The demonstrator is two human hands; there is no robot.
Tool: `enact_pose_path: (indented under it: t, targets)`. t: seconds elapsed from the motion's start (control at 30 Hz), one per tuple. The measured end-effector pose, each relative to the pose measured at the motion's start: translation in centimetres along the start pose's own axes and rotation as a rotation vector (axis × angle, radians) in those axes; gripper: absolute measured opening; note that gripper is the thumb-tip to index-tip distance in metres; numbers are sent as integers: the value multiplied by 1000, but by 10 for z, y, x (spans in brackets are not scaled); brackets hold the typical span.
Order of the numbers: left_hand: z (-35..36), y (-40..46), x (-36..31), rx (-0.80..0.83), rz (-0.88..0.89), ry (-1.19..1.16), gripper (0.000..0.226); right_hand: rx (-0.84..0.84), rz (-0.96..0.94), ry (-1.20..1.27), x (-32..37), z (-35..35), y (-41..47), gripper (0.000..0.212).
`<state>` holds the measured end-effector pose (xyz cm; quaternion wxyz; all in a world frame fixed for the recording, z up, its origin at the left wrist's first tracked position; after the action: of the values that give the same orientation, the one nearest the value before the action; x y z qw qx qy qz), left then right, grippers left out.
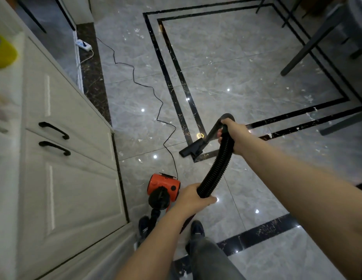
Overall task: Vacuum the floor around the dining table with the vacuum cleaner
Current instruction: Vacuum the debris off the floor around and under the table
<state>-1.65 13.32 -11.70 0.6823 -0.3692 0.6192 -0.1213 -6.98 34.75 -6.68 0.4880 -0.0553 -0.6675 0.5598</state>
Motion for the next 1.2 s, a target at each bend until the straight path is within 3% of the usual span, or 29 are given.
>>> enact_pose_path:
  t: [0.13, 0.23, 0.33, 0.47, 0.6, 0.83, 1.0, 1.1, 1.2]
  targets:
    - [-13, -14, 21, 317, -45, 54, 21, -97, 75, 99, -37, -17, -20, 28]
    - [-13, -25, 25, 561, -103, 55, 31, -239, 17, 75, -60, -30, -38, 15]
    - [-8, -29, 23, 641, -137, 41, 37, -318, -82, 9, -75, -36, -51, 18]
    - [-1, -28, 11, 662, -190, -65, 21, -325, -84, -19, -78, -33, -52, 23]
    - [-10, -10, -13, 591, -124, -93, 23, -326, -137, -76, -50, -28, -31, 22]
    - [-13, 39, -63, 236, 27, -46, 18, -247, -190, -317, 27, -13, 23, 22]
    - [-8, 77, -98, 112, 74, -186, 16, -176, -211, -525, 80, -1, 52, 21]
    - [-2, 100, -120, 63, 101, -226, 15, -146, -213, -616, 110, 0, 64, 37]
    - [3, 116, -142, 56, 131, -273, 17, -127, -208, -638, 134, -1, 66, 33]
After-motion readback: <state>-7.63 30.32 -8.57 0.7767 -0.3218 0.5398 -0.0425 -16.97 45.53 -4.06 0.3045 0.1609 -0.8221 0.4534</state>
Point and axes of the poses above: each hand's wrist, its own y-axis towards the middle knuckle, its own z-axis out of the palm, x = y × z, the point moved 4 cm from there along y, towards the middle knuckle, and after that the axes turned 10 degrees about x, right-handed, at the moved point
